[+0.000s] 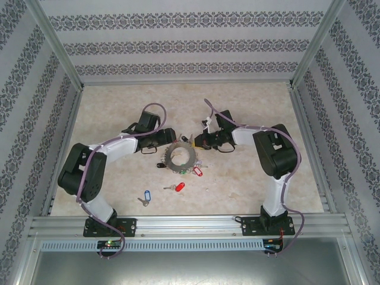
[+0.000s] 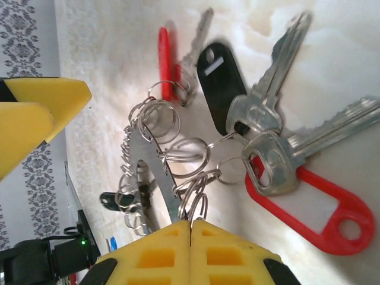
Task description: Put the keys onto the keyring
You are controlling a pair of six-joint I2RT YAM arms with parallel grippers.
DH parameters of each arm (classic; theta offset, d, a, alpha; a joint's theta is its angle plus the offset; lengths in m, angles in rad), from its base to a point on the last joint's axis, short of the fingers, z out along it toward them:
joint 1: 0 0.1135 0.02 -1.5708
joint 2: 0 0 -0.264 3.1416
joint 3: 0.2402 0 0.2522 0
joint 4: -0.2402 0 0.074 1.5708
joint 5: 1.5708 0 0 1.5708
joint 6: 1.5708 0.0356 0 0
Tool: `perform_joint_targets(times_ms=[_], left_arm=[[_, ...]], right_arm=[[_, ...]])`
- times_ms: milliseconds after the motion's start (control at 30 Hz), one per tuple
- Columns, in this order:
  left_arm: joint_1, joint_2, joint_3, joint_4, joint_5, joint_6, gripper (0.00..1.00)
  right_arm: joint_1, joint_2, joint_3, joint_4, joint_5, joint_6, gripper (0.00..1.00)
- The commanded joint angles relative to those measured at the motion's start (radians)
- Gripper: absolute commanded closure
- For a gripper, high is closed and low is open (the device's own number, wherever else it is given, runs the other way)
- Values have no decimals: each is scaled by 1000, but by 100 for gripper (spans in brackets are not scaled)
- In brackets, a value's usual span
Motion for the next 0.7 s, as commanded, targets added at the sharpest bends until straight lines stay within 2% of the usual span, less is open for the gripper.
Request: perform_joint_targets(times_ms=[0, 400, 567, 667], left_arm=[[23, -4, -38, -34, 57, 23, 21], [35, 80, -89, 162, 415, 139, 21], [42, 155, -62, 194, 469, 170, 23], [48, 182, -41, 194, 500, 185, 30]], right_arm=[[-1, -67, -19, 66, -14, 17, 100], [16, -116, -15, 64, -37, -6, 100], [18, -99, -1, 55, -38, -9, 100], [19, -90, 0, 53, -34, -12, 100]])
